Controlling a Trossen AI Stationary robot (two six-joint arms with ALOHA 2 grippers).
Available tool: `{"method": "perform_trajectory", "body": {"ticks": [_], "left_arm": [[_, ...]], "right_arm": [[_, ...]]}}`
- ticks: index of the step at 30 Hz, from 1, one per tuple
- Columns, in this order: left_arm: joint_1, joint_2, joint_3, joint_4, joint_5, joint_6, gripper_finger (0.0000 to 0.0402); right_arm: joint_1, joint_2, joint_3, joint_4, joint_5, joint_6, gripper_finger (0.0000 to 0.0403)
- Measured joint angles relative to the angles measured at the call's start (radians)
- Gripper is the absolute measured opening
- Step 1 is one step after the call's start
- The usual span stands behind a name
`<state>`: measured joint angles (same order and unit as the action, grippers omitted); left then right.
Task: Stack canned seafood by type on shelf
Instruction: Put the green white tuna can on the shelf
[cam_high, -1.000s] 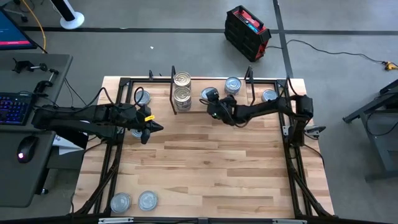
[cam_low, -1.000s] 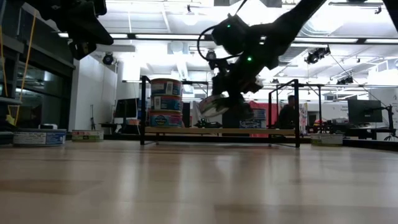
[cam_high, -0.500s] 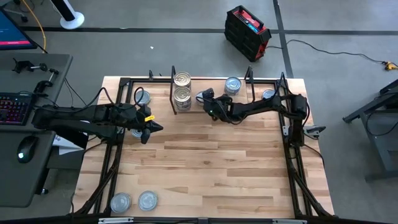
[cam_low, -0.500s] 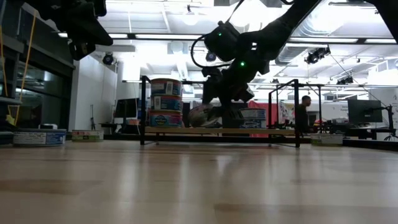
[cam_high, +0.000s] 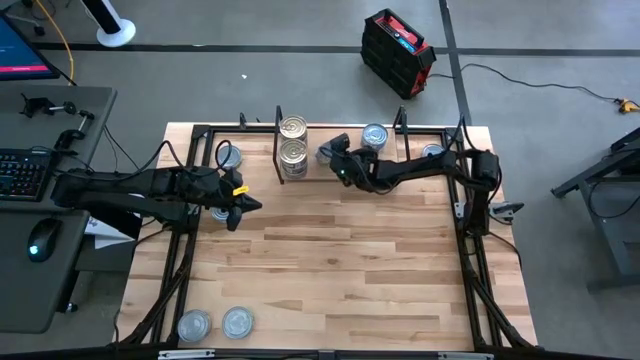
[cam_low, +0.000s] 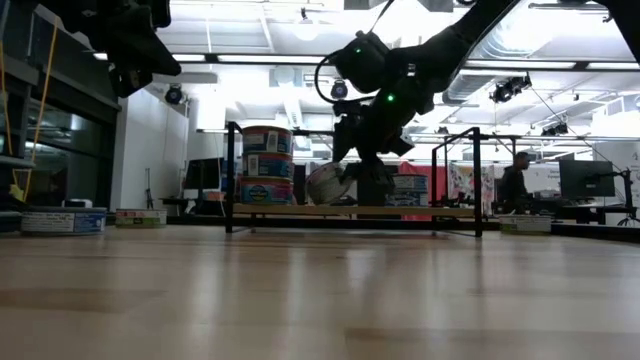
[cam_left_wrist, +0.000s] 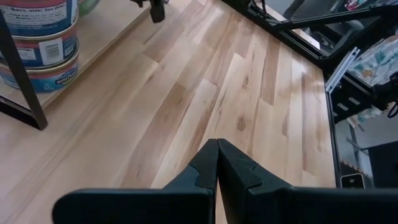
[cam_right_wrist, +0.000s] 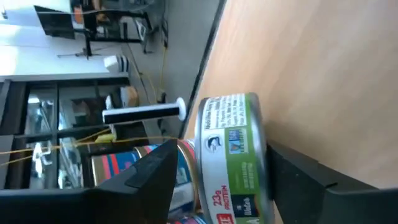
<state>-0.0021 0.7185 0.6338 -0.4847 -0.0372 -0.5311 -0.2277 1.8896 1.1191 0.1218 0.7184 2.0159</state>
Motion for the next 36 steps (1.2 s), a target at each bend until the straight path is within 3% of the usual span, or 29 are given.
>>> {"method": "perform_trajectory", "body": {"ticks": [7,12,17,23,27,31,36], "left_arm": [[0.000,0.000,0.000,-0.019,-0.008,0.003,0.0001],[0.000,0.000,0.000,-0.047,-0.010,-0.001,0.0001],[0.000,0.000,0.000,-0.051,-0.019,-0.001,0.0001],[0.000,0.000,0.000,-0.051,-0.042,0.005,0.0001],[0.000,0.000,0.000,-0.050,-0.052,0.009,0.0001],[0.001,0.000,0.000,-0.045,-0.071,0.004,0.0001],[0.003,0.000,0.000,-0.036,-0.083,0.004,0.0001]], "right_arm": [[-0.015,0.000,0.000,-0.045,-0.124,-0.104,0.0220],[-0.015,-0.015,0.000,-0.137,-0.119,-0.081,0.0220],[-0.015,-0.083,0.000,-0.224,-0.044,-0.112,0.0220],[0.004,-0.153,0.001,-0.208,-0.106,-0.407,0.0217],[0.055,-0.139,0.055,-0.289,-0.241,-0.586,0.0156],[0.109,-0.093,0.161,-0.442,-0.212,-0.714,0.0025],[0.116,0.019,0.367,-0.730,-0.184,-0.812,0.0003]]}}
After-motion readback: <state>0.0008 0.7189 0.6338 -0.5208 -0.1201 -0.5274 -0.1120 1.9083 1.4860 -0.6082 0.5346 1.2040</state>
